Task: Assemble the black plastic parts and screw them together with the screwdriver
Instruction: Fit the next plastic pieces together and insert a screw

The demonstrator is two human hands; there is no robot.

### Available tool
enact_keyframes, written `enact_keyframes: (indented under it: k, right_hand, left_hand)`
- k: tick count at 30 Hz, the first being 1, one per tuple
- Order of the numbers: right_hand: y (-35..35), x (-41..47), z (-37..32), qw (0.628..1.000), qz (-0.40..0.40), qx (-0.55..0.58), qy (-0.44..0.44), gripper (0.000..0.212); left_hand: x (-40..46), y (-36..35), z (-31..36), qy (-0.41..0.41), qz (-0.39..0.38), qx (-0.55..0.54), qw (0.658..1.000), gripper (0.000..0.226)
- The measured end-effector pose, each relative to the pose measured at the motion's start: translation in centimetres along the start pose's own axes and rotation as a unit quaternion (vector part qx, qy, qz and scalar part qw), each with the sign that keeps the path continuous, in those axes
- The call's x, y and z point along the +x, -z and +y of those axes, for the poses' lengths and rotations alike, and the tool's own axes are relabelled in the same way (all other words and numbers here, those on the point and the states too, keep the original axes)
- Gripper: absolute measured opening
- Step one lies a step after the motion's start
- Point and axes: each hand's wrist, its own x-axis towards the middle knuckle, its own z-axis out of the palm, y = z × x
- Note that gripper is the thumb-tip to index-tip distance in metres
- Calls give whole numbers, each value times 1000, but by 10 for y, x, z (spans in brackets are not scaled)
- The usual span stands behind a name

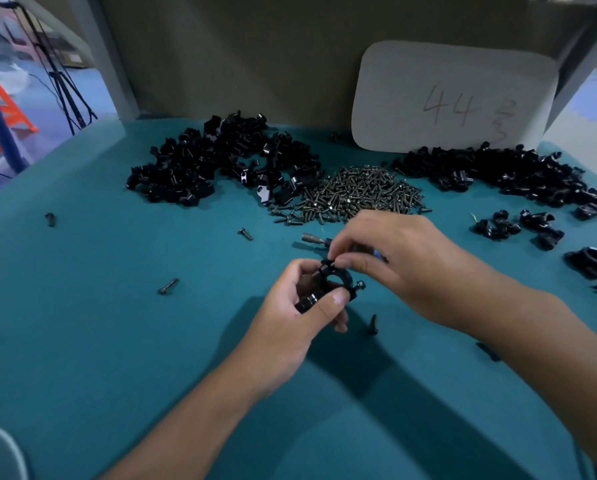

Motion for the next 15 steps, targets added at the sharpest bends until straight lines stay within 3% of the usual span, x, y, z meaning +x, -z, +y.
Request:
enact_keyframes:
  k: [7, 15]
  right_hand:
    - [-15, -8, -3, 996, 14, 52, -68, 5]
    - [-15, -19, -5, 997, 25, 33, -67, 6]
  left_hand:
    - [0, 5, -3, -9, 12, 66, 998, 27]
    - [-6, 8, -3, -1, 56, 202, 978, 45]
